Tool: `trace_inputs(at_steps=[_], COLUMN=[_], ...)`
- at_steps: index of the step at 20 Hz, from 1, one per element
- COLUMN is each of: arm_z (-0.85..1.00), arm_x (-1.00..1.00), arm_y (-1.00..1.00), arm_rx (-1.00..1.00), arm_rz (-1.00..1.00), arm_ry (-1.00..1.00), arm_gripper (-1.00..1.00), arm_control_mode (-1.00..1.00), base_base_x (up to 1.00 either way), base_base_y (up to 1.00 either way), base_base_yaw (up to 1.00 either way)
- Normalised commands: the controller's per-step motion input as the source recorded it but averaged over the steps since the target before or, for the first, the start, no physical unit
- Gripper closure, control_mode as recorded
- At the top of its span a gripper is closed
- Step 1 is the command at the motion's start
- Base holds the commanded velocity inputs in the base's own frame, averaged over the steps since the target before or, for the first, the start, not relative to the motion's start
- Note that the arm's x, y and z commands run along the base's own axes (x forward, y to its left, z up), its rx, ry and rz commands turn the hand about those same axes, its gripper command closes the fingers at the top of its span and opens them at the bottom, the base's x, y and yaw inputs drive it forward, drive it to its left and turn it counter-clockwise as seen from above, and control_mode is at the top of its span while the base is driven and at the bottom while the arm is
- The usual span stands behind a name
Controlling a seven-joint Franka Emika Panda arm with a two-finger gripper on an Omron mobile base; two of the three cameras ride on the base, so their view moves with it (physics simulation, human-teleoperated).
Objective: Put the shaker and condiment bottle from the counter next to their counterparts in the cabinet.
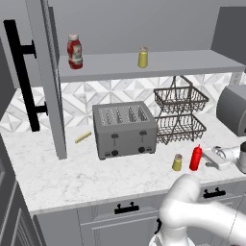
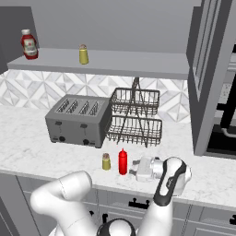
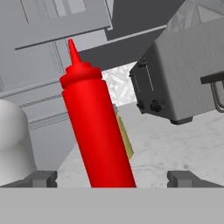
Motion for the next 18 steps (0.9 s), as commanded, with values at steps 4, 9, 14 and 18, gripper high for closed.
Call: trace_inputs(at_steps=[4, 9, 14, 18], arm_z=[0.00, 0.00, 0.00, 0.00], arm_x=[-0.26, -0.04, 0.00, 0.04], arm_y=[0.02, 0.07, 0.01, 0.00], arm_rx=[0.00, 0.00, 0.00, 0.00], arm_rz=[0.00, -0.01, -0.03, -0.03], arm_ry=[0.00, 0.00, 0.02, 0.05], arm_gripper=[-1.00, -1.00, -1.00, -1.00], arm_control_mode=[-1.00, -1.00, -1.00, -1.00], base_base_x=[0.00, 0.00, 0.00, 0.00], base_base_y=[0.00, 0.00, 0.00, 0.00], base_base_yaw=[0.00, 0.00, 0.00, 0.00])
